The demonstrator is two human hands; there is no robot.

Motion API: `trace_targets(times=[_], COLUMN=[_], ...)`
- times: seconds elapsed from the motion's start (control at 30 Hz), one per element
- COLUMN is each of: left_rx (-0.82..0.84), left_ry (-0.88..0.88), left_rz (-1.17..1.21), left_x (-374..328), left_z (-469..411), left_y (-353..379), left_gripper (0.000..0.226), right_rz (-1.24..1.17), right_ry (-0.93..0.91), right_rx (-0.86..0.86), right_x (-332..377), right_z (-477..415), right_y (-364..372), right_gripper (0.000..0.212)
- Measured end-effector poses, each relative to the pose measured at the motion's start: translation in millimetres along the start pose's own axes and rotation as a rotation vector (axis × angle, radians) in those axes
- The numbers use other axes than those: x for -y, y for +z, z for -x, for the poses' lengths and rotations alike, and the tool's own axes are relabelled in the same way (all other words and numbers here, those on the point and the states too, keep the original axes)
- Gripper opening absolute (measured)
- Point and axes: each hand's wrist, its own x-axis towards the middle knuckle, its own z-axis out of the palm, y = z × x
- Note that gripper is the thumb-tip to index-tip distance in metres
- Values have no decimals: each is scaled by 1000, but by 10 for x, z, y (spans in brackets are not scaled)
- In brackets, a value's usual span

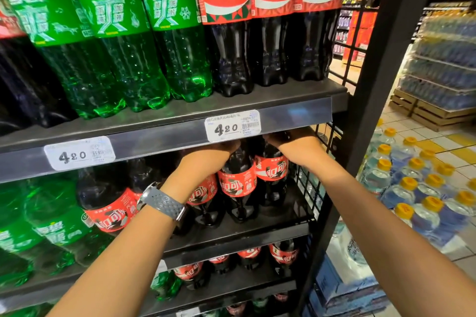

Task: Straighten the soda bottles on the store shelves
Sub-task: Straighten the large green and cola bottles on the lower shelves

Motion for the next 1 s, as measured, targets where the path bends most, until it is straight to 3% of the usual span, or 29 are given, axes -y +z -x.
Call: trace_targets(times=[0.13,0.23,0.4,0.53,0.63,0.77,0.87,0.93,1.0], left_rx=[17,-69,-255,-224,-169,-443,-449,-442,-477], left_ry=[-171,39,133,53,17,205,87,52,66], left_rz=[-49,228,-94,-41,50,-173,-146,-126,-136], left_x=[61,38,154,184,172,105,103,126,168], left_z=[13,-36,-83,-118,-99,34,95,148,261], left_y=[49,142,231,224,189,210,249,296,333], left_gripper=[67,69,64,71,62,63,60,44,54], right_rz=[-33,10,61,40,73,95,21,-40,-79], right_ry=[-7,28,11,-22,-39,-20,-50,-65,-51], right_rx=[-87,-119,-137,-120,-46,-17,-38,-56,-91], right_x=[-102,-99,-107,-90,-57,-40,-61,-63,-76], right_z=[-31,-35,-52,-16,-14,-11,8,43,103], right_y=[82,115,105,78,11,1,40,59,102], right_gripper=[45,38,48,53,55,57,56,50,39])
